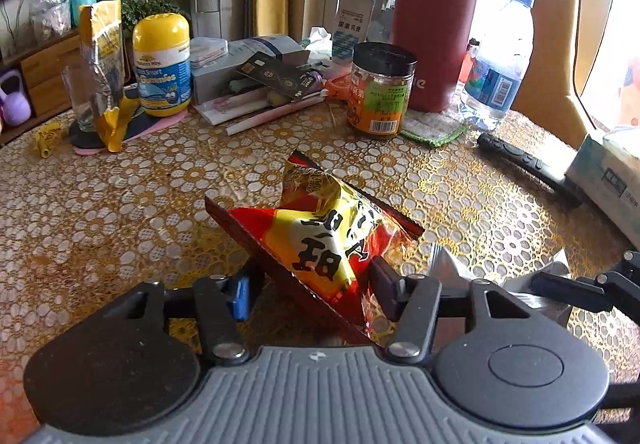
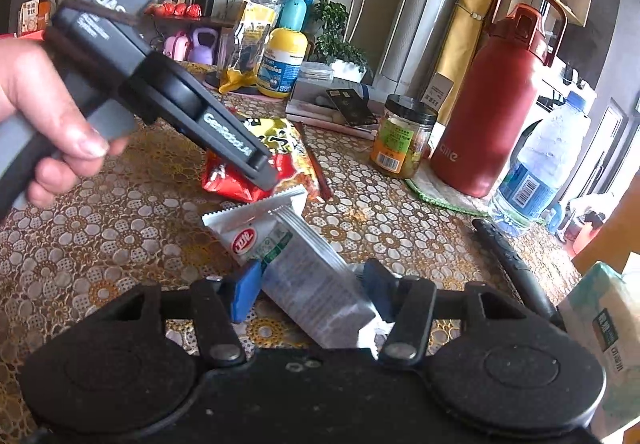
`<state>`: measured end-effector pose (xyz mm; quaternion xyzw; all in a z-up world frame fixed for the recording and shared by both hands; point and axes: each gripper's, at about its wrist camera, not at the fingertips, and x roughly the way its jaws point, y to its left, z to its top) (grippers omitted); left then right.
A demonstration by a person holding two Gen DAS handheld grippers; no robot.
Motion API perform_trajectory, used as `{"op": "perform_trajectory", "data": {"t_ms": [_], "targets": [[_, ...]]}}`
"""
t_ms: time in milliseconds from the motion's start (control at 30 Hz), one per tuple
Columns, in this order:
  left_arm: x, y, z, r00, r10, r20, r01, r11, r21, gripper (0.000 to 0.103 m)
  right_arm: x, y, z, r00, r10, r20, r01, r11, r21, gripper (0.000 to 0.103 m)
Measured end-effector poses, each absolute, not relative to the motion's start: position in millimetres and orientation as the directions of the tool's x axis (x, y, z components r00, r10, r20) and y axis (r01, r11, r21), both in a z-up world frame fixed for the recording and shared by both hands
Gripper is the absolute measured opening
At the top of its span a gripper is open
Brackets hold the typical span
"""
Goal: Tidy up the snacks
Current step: 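Grasp the red-and-yellow chip bag with the left tool while the right tool grasps the white packet, then carry the chip bag and white packet over the box with both tools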
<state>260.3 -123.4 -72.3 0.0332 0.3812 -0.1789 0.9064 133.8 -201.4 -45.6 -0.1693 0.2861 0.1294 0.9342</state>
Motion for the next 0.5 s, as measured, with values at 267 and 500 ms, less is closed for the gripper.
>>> {"op": "perform_trajectory", "data": {"t_ms": [267, 500], "targets": [[234, -103, -62, 0.662, -0.269, -0.700, 0.337, 0.941, -0.043, 0.051, 131, -203, -41, 0.795, 0.155, -0.587, -0.327, 0.924, -0.200, 0.019], [194, -67, -55, 0.676, -0.228, -0.700, 0.289, 0.957, -0.032, 0.050, 118, -205, -36, 0.777, 0.182, -0.602, -0.294, 0.951, -0.092, 0.007]]}}
